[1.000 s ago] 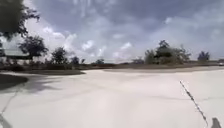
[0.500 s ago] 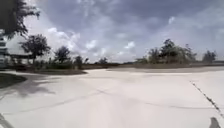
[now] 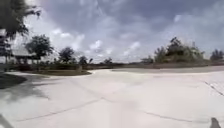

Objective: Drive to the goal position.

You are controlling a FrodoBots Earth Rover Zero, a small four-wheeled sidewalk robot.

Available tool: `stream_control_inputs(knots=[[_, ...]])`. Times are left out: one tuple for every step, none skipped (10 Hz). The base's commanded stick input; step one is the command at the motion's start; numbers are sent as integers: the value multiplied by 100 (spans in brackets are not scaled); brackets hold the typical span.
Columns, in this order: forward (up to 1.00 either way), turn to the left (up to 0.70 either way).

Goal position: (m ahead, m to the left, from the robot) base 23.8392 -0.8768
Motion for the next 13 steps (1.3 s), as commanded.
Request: stream_control_inputs(knots=[[70,0],[70,0],[70,0],[70,0],[70,35],[70,35],[70,0],[70,0],[70,0],[70,0],[70,0],[70,0],[70,0]])
